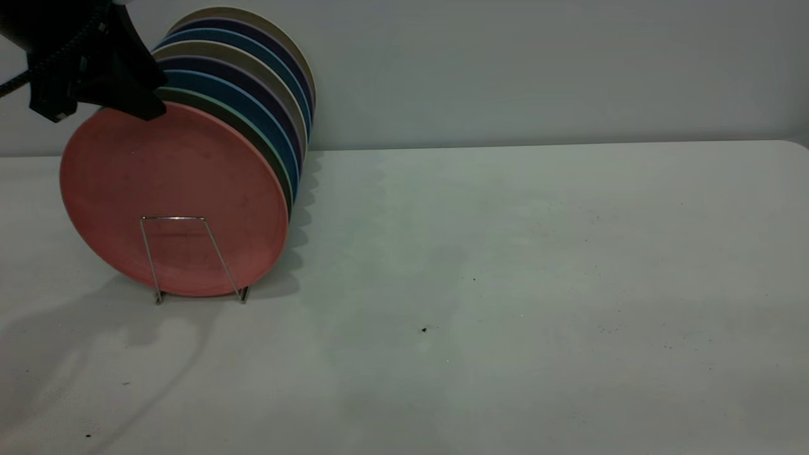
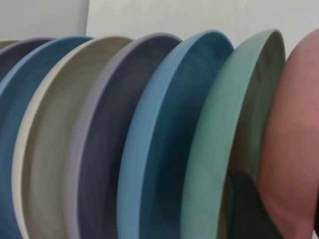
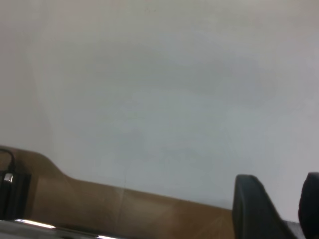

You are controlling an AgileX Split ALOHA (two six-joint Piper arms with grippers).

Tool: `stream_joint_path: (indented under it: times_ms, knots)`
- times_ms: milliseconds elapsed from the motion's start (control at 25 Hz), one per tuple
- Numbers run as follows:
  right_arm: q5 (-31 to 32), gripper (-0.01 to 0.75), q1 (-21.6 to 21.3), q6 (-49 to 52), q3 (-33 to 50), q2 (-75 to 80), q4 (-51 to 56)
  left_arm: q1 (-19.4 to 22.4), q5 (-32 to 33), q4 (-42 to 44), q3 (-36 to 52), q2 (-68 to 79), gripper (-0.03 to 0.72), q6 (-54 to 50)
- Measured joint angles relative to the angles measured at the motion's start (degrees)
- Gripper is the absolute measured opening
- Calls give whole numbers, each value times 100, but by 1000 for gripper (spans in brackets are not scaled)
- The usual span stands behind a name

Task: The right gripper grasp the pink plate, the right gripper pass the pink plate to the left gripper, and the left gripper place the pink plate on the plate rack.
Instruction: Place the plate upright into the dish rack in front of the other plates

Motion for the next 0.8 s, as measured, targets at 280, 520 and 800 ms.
stream_joint_path:
  times_ms: [280,520,800]
  knots:
    - [6,243,171,180,0,0,-72,0,291,-376,0,-137,375,-465]
    - [-181,243,431,513,13,0,-371,0,652,-391,0,-421,375,-1498]
    - [-144,243,832,1168,172,-4,-620,0,1490,12,0,-1389,376,-2961]
